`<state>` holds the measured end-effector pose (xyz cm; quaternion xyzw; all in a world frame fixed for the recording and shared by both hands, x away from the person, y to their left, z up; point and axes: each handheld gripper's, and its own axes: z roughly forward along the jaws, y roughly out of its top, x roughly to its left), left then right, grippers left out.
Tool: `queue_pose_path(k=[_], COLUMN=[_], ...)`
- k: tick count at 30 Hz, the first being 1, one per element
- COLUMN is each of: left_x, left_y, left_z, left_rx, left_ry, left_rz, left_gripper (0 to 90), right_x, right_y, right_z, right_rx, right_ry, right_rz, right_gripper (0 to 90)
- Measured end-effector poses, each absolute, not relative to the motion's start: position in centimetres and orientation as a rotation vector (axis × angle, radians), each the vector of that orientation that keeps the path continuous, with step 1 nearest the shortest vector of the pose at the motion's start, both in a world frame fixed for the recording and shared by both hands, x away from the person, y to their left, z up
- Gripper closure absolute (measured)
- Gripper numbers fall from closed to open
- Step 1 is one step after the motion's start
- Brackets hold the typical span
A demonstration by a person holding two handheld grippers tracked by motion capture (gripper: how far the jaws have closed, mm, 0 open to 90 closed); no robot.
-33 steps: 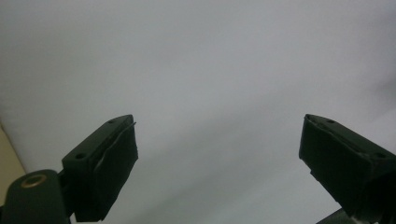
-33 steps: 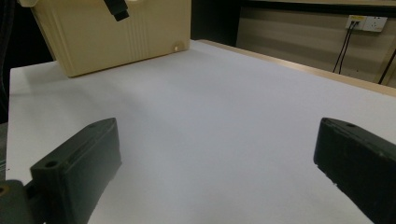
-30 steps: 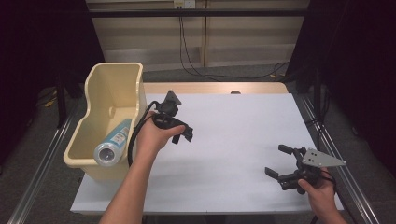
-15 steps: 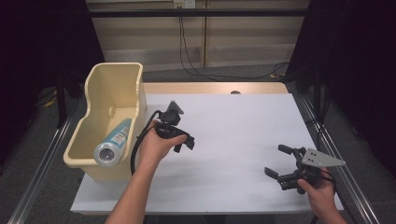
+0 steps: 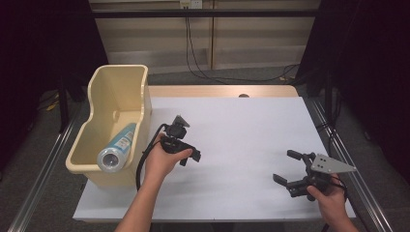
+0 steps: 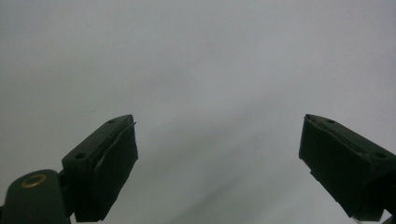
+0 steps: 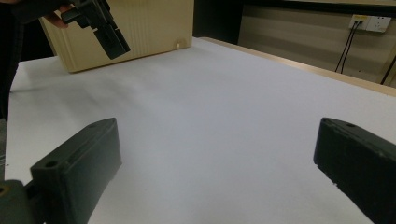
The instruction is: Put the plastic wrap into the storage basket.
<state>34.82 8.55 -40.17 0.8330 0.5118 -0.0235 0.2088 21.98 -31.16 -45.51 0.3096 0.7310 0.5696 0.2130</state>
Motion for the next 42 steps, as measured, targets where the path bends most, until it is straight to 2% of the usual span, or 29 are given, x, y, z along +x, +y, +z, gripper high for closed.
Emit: queue_pose_path(k=[11, 24, 42], left_x=[33.4, 31.6, 29.1], left_y=[8.9, 10.5, 10.6], left_z=[-41.8, -42.7, -43.0], left_rx=[2.249, 2.064, 1.997], left_ry=[1.304, 1.219, 1.01], left_rz=[0.065, 0.189, 0.377], left_gripper=[10.8, 10.8, 8.4], right_x=[22.0, 22.0, 22.0], right_y=[-31.2, -31.0, -30.8], right_z=[-45.5, -45.6, -45.7], right_rx=[0.859, 0.851, 0.846], right_ry=[2.031, 2.038, 2.044], right_rz=[1.58, 1.578, 1.575], right_gripper=[0.2, 0.2, 0.3])
